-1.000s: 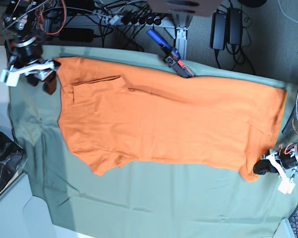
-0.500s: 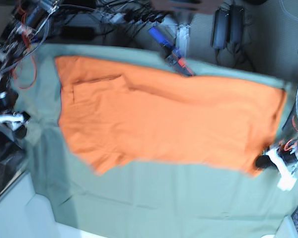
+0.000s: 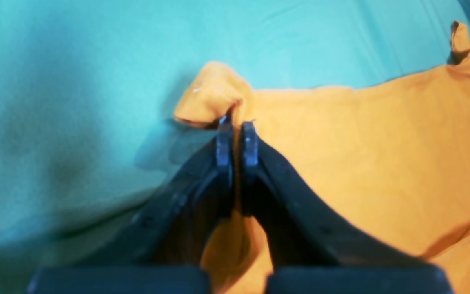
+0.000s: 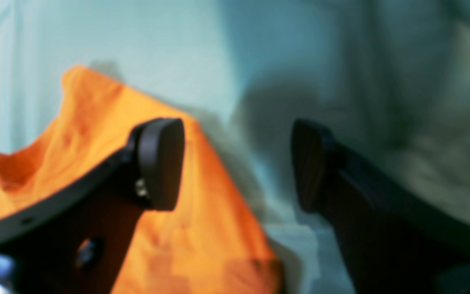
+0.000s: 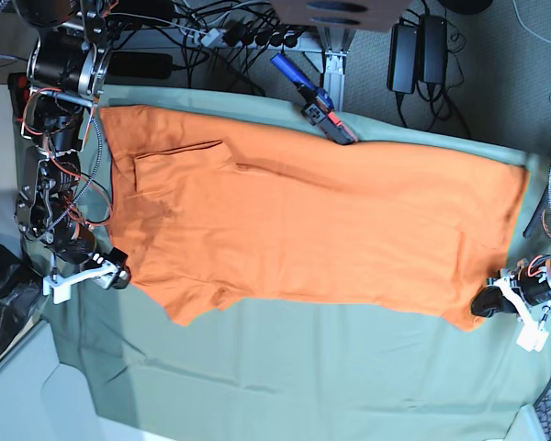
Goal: Fold the T-shirt properly
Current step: 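Grasp the sleeve with the right gripper and fold it over the shirt body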
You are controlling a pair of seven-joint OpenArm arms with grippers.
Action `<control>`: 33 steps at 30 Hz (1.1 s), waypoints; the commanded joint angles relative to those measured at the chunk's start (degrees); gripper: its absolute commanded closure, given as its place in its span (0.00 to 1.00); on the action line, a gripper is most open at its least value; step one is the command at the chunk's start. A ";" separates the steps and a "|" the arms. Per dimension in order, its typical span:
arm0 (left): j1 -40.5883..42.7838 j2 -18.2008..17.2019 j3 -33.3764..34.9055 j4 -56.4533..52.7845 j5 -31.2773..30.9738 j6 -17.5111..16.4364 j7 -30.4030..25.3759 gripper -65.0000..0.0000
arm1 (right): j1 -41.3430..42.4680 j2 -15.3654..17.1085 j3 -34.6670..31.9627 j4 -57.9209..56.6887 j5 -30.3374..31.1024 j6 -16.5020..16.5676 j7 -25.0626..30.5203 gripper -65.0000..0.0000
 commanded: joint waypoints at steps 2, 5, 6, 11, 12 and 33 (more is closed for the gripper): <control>-1.55 -1.03 -0.33 0.87 -1.03 -0.54 -2.56 1.00 | 1.66 -0.09 -1.09 0.79 -1.62 6.45 1.18 0.38; -1.57 -1.01 -0.33 0.87 -1.16 -0.54 -4.31 1.00 | 1.68 -1.60 -1.66 0.81 -1.55 6.49 1.38 0.38; -1.55 -1.01 -0.33 0.87 -1.73 -0.54 -4.28 1.00 | 1.66 -2.03 -1.66 0.81 -1.55 6.67 1.40 0.38; -1.55 -1.03 -0.33 0.87 -3.67 -0.54 -4.28 1.00 | 1.68 -3.69 -1.66 0.81 -1.38 7.72 1.38 0.38; -1.55 -1.03 -0.33 0.87 -3.65 -0.54 -4.28 1.00 | 1.66 -3.85 -1.66 0.81 -1.36 7.74 1.33 0.38; -1.55 -3.34 -0.37 0.98 -10.40 -0.54 -1.70 1.00 | 0.57 -3.39 -1.68 3.82 -1.14 8.33 -0.68 1.00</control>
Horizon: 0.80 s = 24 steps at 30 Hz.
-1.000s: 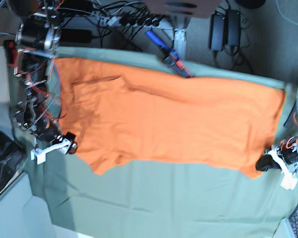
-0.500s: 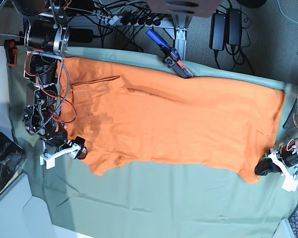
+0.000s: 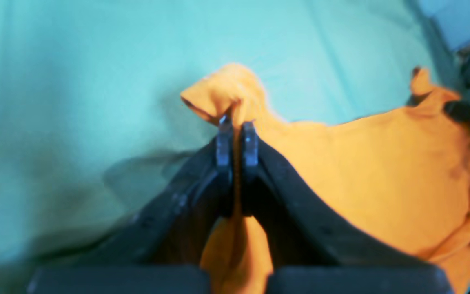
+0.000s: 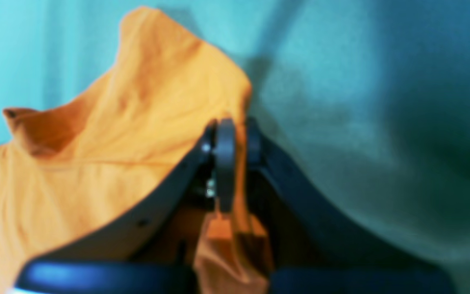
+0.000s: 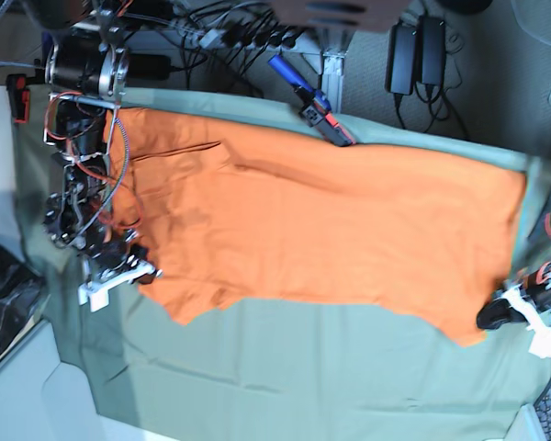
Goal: Fold the T-shirt properly
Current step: 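Grasp the sleeve with the right gripper and fold it over the shirt body, then fold the shirt's side edge inward with the right gripper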
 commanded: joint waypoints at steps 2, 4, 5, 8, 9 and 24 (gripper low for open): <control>-1.55 -2.23 -0.42 1.03 -3.87 -0.54 2.14 1.00 | -0.35 2.01 0.15 4.35 1.97 6.49 0.00 1.00; -1.53 -3.06 -0.42 1.03 -6.69 -0.54 5.07 1.00 | -2.69 2.99 0.15 8.41 3.06 6.49 -0.52 1.00; -1.53 -3.43 -0.42 1.03 -8.11 -0.54 5.81 1.00 | -3.96 3.37 0.15 10.54 3.26 6.49 -0.55 1.00; -1.53 -4.17 -0.42 1.03 -10.95 -0.54 7.78 1.00 | -7.69 4.81 0.15 16.37 3.21 6.47 -1.55 1.00; -1.51 -4.42 -0.42 1.03 -11.89 -0.54 8.96 1.00 | -8.92 5.22 0.17 18.03 3.21 6.47 -2.21 1.00; 6.82 -8.09 -0.42 2.67 -24.46 -0.54 20.44 1.00 | -24.72 9.84 3.96 32.33 3.63 6.47 -2.84 1.00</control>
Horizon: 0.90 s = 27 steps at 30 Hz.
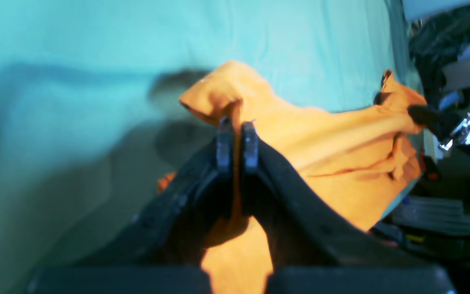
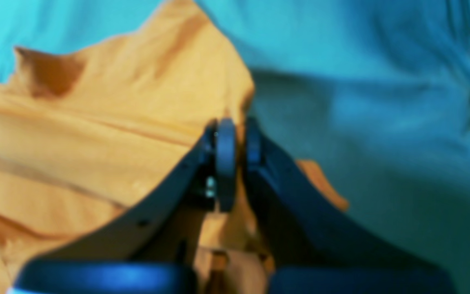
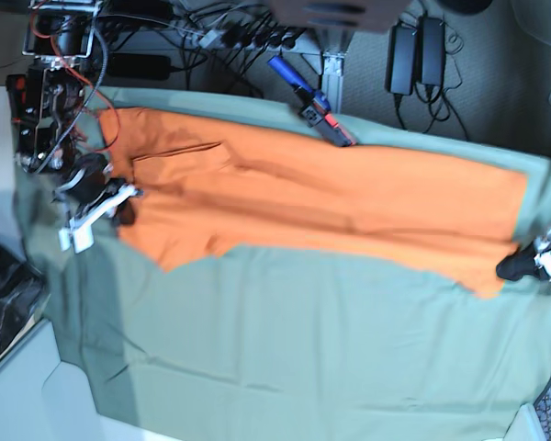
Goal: Fold the T-shirt properly
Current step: 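Fold the shirt's side edge inward with the right gripper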
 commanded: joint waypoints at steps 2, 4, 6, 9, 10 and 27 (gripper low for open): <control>0.92 -1.31 -0.39 2.14 -1.36 -0.52 -0.66 1.00 | -0.74 1.27 1.31 2.19 0.44 5.81 1.16 1.00; 2.60 -1.31 -0.39 3.56 -1.31 -0.52 -0.66 1.00 | -2.10 1.27 1.57 2.99 0.42 5.81 1.18 1.00; 3.69 -1.33 -0.39 4.59 -1.20 -0.52 -0.63 1.00 | -2.75 1.27 1.66 3.21 0.42 5.81 1.01 1.00; 5.03 -1.31 -0.39 5.66 -1.09 -0.52 -0.68 1.00 | -3.96 1.29 1.97 3.28 0.39 5.81 0.94 1.00; 5.57 -1.33 -0.39 5.90 -1.14 -0.52 -0.70 1.00 | -4.44 1.27 2.14 3.37 0.46 5.79 0.94 1.00; 6.58 -1.31 -0.39 6.05 -0.02 -0.52 -0.76 1.00 | -8.44 1.07 2.21 3.41 0.17 5.77 0.98 0.81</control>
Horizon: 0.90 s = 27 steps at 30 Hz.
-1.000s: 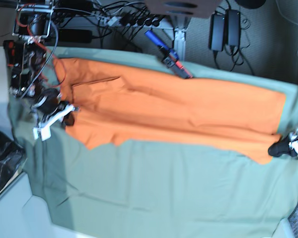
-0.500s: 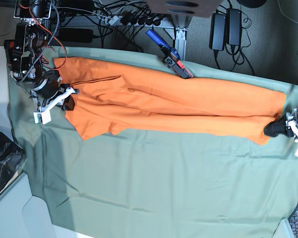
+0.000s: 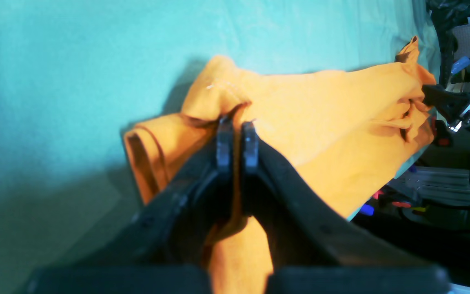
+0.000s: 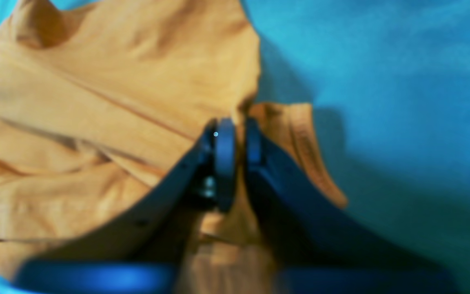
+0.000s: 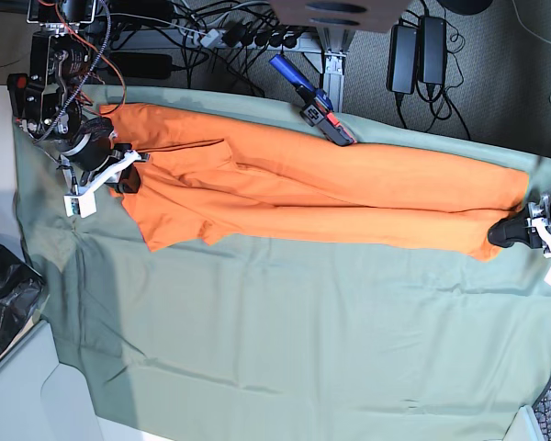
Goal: Fold the T-shirt properly
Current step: 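Fold the shirt's side edge inward with the right gripper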
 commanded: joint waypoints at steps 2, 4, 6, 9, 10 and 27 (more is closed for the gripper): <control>-0.92 -1.31 -0.39 0.76 -0.96 -0.52 -0.63 1.00 | 0.15 1.05 0.50 0.76 -0.37 5.75 -0.44 0.49; -0.92 -1.31 -0.39 0.76 -0.92 -0.52 -0.63 1.00 | 0.15 1.05 0.50 1.07 -0.81 5.73 -0.44 0.37; -0.92 -1.31 -0.39 0.76 -0.48 -0.52 -0.70 1.00 | 0.13 1.05 0.50 1.95 -0.79 5.73 -0.44 0.37; -0.92 -1.31 -0.39 0.76 -0.11 -0.52 -1.03 1.00 | 0.15 0.85 1.42 4.61 -0.74 5.73 -0.44 0.37; -0.92 -1.31 -0.39 0.76 -0.11 -0.52 -1.03 1.00 | 0.15 0.63 2.19 5.73 -0.76 5.73 -0.44 0.37; -0.90 -1.29 -0.37 0.76 -0.13 -0.52 -1.01 1.00 | 11.37 -4.24 5.31 -3.30 -3.21 5.81 3.43 0.37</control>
